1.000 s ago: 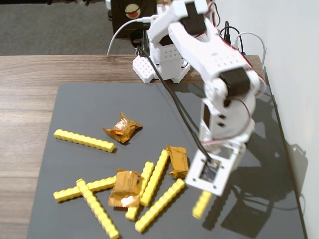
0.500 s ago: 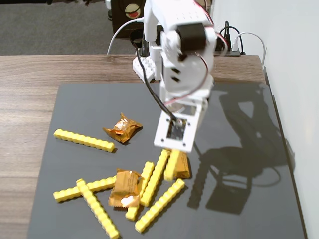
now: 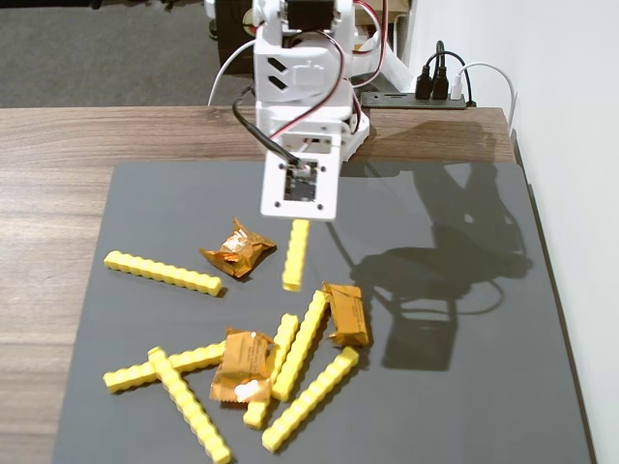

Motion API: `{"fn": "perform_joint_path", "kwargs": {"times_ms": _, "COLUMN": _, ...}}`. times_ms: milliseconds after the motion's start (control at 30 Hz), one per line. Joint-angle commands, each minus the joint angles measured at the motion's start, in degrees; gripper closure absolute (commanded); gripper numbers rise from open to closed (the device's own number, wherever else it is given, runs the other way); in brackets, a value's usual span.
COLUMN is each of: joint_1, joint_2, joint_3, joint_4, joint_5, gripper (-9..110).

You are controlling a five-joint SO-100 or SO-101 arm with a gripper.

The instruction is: Grab a fry

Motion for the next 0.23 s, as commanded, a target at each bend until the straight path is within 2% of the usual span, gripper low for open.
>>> {"fn": "perform_joint_path", "kwargs": {"times_ms": 0, "joint_1": 0.3, "joint_2": 3.0, "joint_3": 0.3, "joint_4": 0.4, "joint_5": -0.9, "gripper": 101}}
{"fn": "perform_joint_path", "kwargs": {"times_ms": 200, "joint_1": 0.9, "joint_2": 3.3, "joint_3": 1.0, "joint_4": 0.1, "joint_5": -1.6, "gripper": 101}}
